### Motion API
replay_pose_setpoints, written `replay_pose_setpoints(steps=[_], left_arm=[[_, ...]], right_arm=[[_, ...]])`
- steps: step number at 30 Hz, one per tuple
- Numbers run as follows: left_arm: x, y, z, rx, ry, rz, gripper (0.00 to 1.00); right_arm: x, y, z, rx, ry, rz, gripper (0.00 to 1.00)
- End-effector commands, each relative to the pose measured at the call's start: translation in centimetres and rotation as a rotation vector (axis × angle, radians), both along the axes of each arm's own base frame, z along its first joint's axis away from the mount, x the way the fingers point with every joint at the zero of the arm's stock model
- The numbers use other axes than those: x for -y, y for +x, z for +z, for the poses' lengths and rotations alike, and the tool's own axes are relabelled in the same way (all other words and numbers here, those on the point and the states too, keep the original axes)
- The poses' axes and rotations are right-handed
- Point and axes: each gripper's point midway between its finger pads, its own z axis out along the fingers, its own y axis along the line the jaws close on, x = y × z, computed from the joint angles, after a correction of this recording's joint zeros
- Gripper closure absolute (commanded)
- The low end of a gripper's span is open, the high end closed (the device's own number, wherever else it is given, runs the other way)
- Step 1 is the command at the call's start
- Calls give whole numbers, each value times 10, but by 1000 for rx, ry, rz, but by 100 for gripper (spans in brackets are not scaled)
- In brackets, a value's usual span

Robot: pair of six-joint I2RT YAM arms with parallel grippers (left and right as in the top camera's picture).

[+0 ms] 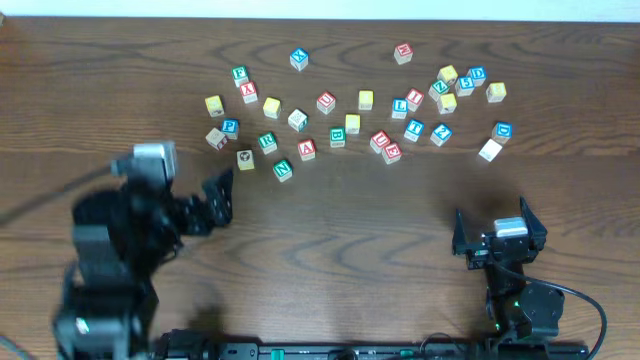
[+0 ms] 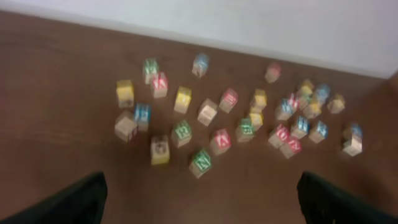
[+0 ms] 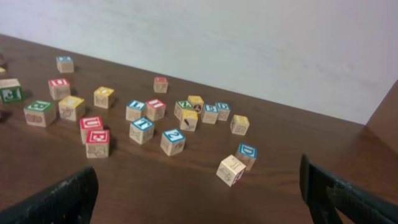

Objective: Spell out ROBOT
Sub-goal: 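Move the left gripper over the green R block in the pile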

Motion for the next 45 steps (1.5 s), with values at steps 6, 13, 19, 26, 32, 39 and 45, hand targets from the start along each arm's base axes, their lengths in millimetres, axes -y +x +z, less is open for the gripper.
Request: replay_pose_setpoints(steps=[6,13,19,26,32,39,45], left_arm=[[0,36,7,-320,42,-37,4],[0,62,-43,-491,35,-36,4],[0,70,-58,-579,-72,75,4],[6,76,-72,-680,-54,136,4],[17,95,-64,-725,52,181,4],[23,119,-54,-721,59,315,4],[23,126,-79,-788,76,352,4]], right_arm=[[2,0,0,-1,16,-10,1],[2,0,0,-1,16,-10,1],[2,0,0,-1,16,-10,1],[2,0,0,-1,16,-10,1],[2,0,0,-1,16,-10,1],[2,0,0,-1,16,-10,1],[2,0,0,-1,16,-10,1]])
